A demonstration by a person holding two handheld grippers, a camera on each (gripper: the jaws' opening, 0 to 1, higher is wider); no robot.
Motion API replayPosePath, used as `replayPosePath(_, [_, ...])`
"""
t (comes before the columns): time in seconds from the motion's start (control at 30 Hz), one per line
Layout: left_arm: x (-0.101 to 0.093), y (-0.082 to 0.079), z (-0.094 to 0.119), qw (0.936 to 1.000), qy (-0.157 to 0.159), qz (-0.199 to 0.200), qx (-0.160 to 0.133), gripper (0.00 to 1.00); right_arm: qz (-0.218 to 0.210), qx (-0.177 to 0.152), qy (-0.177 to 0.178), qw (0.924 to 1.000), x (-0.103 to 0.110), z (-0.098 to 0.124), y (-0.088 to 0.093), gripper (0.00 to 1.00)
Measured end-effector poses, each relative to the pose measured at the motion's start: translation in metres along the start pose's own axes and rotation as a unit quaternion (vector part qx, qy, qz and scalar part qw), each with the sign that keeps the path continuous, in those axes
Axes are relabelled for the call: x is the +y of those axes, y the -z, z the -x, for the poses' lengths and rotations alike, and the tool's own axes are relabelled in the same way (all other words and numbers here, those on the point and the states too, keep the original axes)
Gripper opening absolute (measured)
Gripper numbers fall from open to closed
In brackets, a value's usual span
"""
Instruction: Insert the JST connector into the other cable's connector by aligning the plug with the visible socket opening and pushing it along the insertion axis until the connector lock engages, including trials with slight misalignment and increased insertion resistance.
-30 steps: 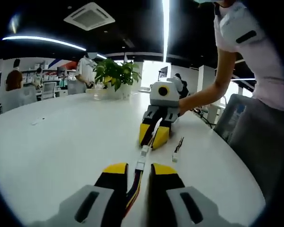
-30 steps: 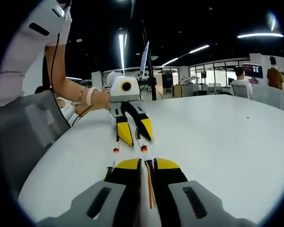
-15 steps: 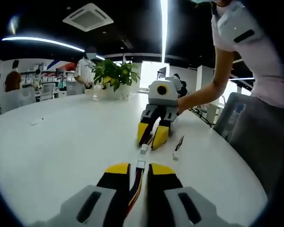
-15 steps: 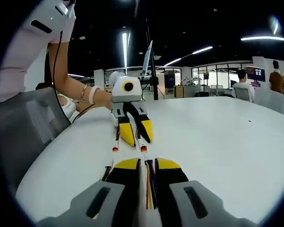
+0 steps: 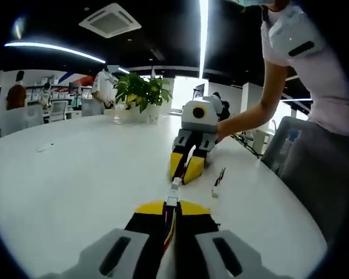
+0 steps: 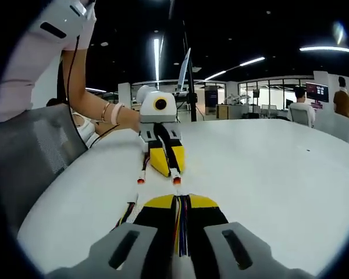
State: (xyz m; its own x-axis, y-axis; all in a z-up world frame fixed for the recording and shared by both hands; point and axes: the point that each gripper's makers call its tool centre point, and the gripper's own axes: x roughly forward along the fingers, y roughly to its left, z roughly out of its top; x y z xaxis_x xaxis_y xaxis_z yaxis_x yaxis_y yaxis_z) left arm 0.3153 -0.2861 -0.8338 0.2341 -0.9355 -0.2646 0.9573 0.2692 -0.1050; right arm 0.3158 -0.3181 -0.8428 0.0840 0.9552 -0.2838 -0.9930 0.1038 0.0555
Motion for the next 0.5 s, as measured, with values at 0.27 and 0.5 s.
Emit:
replayPosePath(0.27, [0.0005, -0.0005, -0.0002, 1.0, 0.001, -0.007, 0.001, 0.0, -0.011, -0.001, 0.001, 0.9999, -0.0026, 0.0014, -0.0013, 0.04])
replayPosePath(0.5, [-0.0029, -0.0057, -0.0009, 0.9998, 0.007, -0.018, 0.003, 0.0, -0.007, -0.003, -0.009, 0.9999, 0.0008, -0.0002, -0.0099, 0.03])
